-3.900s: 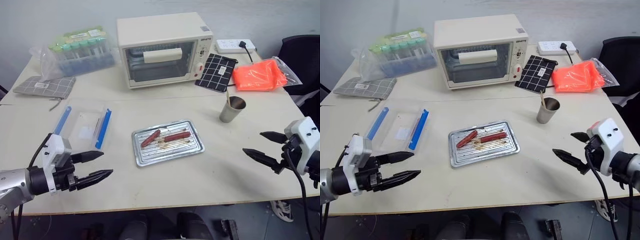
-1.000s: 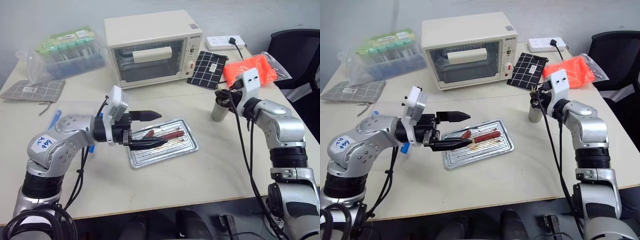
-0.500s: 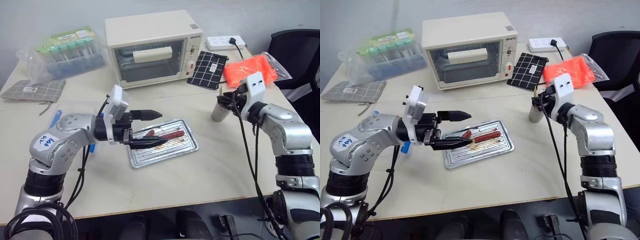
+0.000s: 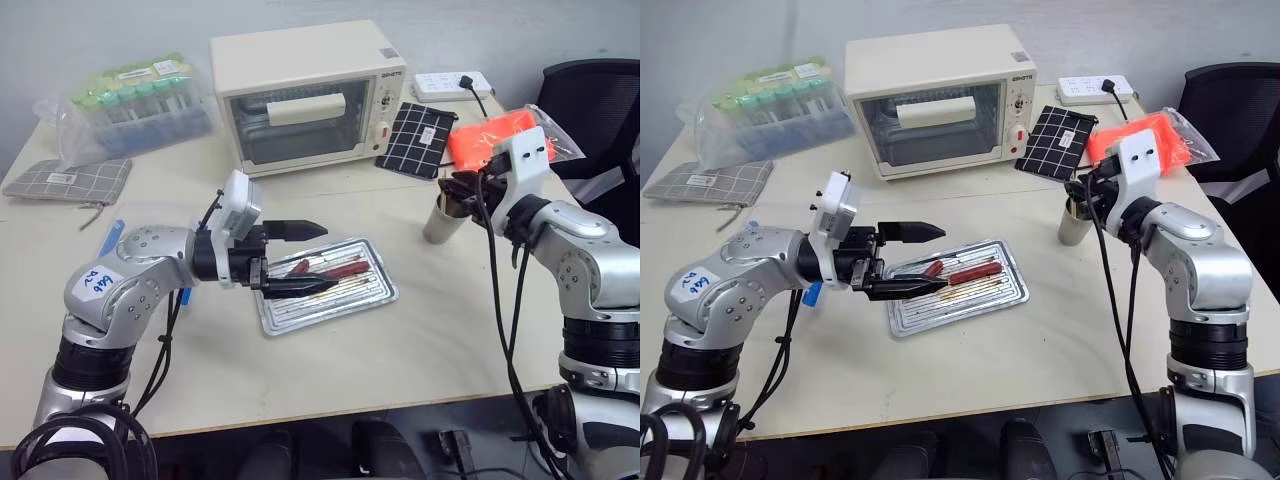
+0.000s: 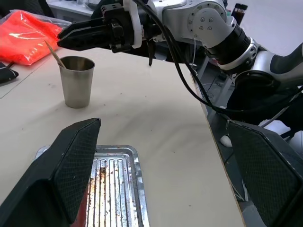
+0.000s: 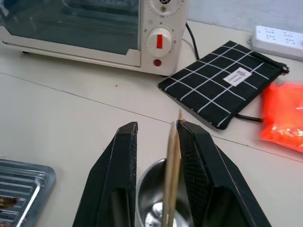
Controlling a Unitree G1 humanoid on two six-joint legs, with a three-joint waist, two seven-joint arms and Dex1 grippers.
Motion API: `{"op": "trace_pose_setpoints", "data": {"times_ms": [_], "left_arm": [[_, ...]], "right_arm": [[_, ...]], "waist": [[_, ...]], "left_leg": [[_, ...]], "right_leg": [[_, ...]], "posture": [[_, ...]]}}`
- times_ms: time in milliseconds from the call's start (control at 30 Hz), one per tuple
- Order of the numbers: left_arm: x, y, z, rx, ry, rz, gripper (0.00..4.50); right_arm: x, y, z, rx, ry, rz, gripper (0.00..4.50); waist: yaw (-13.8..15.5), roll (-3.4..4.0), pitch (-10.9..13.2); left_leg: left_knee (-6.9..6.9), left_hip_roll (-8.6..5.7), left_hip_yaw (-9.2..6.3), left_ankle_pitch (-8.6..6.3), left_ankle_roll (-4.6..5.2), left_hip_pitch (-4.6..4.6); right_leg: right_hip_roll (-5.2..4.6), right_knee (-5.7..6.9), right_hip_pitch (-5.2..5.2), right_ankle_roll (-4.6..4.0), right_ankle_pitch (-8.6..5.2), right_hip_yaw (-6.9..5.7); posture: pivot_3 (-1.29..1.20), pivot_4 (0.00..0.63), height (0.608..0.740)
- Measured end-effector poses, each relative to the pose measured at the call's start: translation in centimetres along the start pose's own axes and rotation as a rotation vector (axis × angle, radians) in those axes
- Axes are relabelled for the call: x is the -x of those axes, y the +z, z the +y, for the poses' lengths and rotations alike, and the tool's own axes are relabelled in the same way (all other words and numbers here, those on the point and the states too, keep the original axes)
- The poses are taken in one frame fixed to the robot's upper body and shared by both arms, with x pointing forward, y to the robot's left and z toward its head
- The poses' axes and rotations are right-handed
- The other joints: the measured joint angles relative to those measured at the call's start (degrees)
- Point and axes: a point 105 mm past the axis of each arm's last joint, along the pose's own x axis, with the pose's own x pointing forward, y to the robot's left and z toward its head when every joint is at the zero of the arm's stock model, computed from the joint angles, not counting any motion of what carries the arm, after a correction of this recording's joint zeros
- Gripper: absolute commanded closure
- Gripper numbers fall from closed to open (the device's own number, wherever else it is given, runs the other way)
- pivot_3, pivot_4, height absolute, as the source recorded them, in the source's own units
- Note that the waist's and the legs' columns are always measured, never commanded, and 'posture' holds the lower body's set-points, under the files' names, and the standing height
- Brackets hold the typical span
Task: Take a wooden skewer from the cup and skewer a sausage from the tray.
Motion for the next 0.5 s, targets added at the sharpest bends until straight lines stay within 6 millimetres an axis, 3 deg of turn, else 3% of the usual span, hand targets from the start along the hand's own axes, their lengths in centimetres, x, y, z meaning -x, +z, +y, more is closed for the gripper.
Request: {"op": "trace_pose_setpoints", "data": {"times_ms": [500], "left_arm": [[0.0, 0.1, 0.1, -0.003, 0.002, 0.001, 0.00]], "right_arm": [[-0.8, -1.1, 0.2, -0.035, 0.008, 0.019, 3.13]], "waist": [[-0.11, 0.00, 0.00]], "left_leg": [[0.00, 0.01, 0.00, 0.00, 0.00, 0.00]], "right_leg": [[0.01, 0.01, -0.01, 0.00, 0.00, 0.00]], "posture": [[0.00, 0.150, 0.740]]}}
